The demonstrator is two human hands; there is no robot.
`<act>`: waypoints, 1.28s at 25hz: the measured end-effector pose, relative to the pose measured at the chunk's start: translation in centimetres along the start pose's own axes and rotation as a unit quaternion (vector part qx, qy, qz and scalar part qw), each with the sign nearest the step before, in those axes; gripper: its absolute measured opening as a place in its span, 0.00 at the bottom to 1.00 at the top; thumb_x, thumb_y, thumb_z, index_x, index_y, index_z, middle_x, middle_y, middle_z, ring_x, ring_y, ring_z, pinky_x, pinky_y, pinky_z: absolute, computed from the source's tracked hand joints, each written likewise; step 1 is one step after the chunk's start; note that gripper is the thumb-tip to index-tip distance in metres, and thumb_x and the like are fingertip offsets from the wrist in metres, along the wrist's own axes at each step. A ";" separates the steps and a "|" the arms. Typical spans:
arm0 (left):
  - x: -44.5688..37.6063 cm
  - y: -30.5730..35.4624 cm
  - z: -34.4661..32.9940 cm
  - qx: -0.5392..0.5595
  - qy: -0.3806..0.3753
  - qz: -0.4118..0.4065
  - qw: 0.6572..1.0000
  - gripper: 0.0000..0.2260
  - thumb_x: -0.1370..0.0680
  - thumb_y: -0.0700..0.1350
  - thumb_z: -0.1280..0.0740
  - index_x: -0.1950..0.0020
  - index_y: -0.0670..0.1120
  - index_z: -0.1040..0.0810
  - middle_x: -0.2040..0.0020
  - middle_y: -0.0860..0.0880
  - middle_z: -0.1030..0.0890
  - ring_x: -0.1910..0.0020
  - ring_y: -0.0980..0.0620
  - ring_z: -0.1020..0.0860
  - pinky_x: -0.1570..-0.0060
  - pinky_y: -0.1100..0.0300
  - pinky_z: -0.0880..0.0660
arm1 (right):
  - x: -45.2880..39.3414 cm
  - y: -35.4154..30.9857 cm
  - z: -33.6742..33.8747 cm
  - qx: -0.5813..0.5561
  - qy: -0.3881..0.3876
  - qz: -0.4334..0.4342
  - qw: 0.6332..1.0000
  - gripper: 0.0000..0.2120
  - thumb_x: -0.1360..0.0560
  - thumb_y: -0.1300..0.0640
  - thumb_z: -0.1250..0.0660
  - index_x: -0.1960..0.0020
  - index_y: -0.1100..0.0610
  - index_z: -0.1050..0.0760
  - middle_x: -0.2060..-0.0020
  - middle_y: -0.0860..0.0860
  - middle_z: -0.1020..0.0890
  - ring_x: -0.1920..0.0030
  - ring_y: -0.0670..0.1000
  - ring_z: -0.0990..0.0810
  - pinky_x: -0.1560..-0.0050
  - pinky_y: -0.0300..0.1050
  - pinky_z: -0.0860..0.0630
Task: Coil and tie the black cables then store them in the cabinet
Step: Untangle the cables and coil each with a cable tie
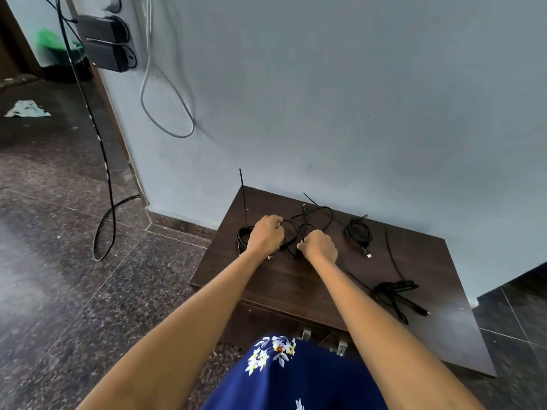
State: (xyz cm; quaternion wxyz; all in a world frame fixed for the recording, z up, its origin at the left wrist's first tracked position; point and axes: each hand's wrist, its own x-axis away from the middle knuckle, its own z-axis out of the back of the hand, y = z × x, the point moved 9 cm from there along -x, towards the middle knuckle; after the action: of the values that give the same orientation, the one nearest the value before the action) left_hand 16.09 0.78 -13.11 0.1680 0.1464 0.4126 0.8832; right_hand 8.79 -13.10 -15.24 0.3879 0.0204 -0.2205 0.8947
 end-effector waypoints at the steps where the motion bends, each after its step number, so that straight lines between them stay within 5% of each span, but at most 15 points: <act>1: 0.0 0.2 0.3 0.003 0.000 0.003 1.000 0.18 0.22 0.40 0.44 0.33 0.43 0.27 0.34 0.45 0.26 0.35 0.47 0.27 0.39 0.57 0.32 | 0.0 -0.1 0.6 -0.039 0.006 0.010 0.999 0.09 0.26 0.54 0.33 0.57 0.59 0.19 0.56 0.56 0.17 0.51 0.58 0.19 0.61 0.44 0.30; 3: 0.1 0.8 0.9 0.018 0.005 0.006 1.000 0.18 0.22 0.39 0.42 0.32 0.43 0.29 0.35 0.44 0.25 0.36 0.47 0.27 0.39 0.57 0.31 | 0.1 -1.0 2.6 -0.113 0.023 0.061 0.991 0.11 0.26 0.54 0.34 0.64 0.59 0.21 0.66 0.54 0.19 0.57 0.57 0.18 0.64 0.44 0.31; 8: 0.9 4.5 4.4 0.076 0.048 -0.031 0.995 0.24 0.24 0.38 0.38 0.28 0.43 0.36 0.33 0.43 0.31 0.34 0.46 0.30 0.39 0.55 0.31 | 2.6 -4.5 11.2 -0.268 0.064 0.189 0.942 0.06 0.25 0.56 0.35 0.60 0.54 0.23 0.68 0.43 0.20 0.66 0.44 0.22 0.61 0.40 0.27; 14: 4.5 9.2 8.4 0.108 0.086 -0.074 0.988 0.29 0.25 0.37 0.35 0.26 0.42 0.42 0.30 0.42 0.34 0.32 0.45 0.32 0.37 0.55 0.31 | 8.4 -7.8 22.4 -0.363 0.150 0.270 0.879 0.10 0.25 0.60 0.38 0.65 0.60 0.26 0.76 0.49 0.27 0.74 0.48 0.30 0.70 0.41 0.34; 20: 9.1 12.6 9.1 -0.044 0.021 -0.107 0.993 0.33 0.25 0.55 0.33 0.25 0.44 0.41 0.29 0.45 0.32 0.28 0.44 0.37 0.31 0.49 0.40 | 14.0 -10.1 27.5 -0.552 0.032 0.259 0.792 0.12 0.26 0.61 0.44 0.65 0.57 0.27 0.82 0.44 0.40 0.81 0.44 0.45 0.76 0.36 0.50; 24: 11.0 12.1 10.4 0.137 -0.006 -0.059 0.989 0.31 0.24 0.55 0.34 0.25 0.46 0.42 0.31 0.46 0.29 0.30 0.44 0.33 0.30 0.48 0.39 | 16.8 -11.5 24.0 -0.505 -0.123 0.267 0.812 0.15 0.23 0.59 0.46 0.60 0.59 0.23 0.83 0.44 0.41 0.82 0.44 0.46 0.76 0.38 0.51; 26: 12.2 12.1 11.9 0.241 0.009 -0.081 0.967 0.18 0.21 0.49 0.37 0.32 0.44 0.30 0.35 0.44 0.26 0.34 0.46 0.29 0.34 0.54 0.33 | 17.9 -11.4 21.6 -0.467 -0.184 0.268 0.823 0.14 0.22 0.58 0.44 0.57 0.58 0.20 0.82 0.44 0.42 0.81 0.43 0.46 0.77 0.38 0.50; 27: 13.0 11.9 12.6 0.269 0.011 -0.092 0.959 0.11 0.19 0.46 0.41 0.41 0.44 0.25 0.39 0.44 0.23 0.38 0.47 0.27 0.41 0.57 0.31 | 18.0 -11.0 20.8 -0.460 -0.182 0.259 0.830 0.13 0.22 0.58 0.42 0.56 0.57 0.19 0.81 0.44 0.41 0.81 0.43 0.46 0.77 0.37 0.49; 29: 13.9 10.8 13.7 0.324 0.006 -0.104 0.940 0.14 0.17 0.42 0.46 0.58 0.44 0.25 0.51 0.44 0.21 0.52 0.49 0.23 0.52 0.59 0.29 | 16.9 -9.2 20.2 -0.485 -0.110 0.202 0.844 0.09 0.24 0.60 0.38 0.56 0.55 0.20 0.76 0.47 0.38 0.82 0.42 0.44 0.79 0.35 0.48; 32: 14.6 7.6 14.6 0.335 -0.009 -0.079 0.939 0.15 0.18 0.39 0.47 0.62 0.42 0.30 0.69 0.46 0.29 0.71 0.53 0.28 0.66 0.61 0.28 | 15.2 -4.7 19.5 -0.510 0.013 0.073 0.857 0.06 0.23 0.62 0.38 0.56 0.55 0.23 0.73 0.49 0.37 0.80 0.43 0.41 0.81 0.33 0.46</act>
State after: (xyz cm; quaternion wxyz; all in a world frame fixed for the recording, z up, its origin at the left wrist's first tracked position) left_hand 7.36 12.19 3.53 0.1826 0.1691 0.6932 0.6764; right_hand -1.18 -7.88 7.30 0.2804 -0.2083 -0.6412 0.6832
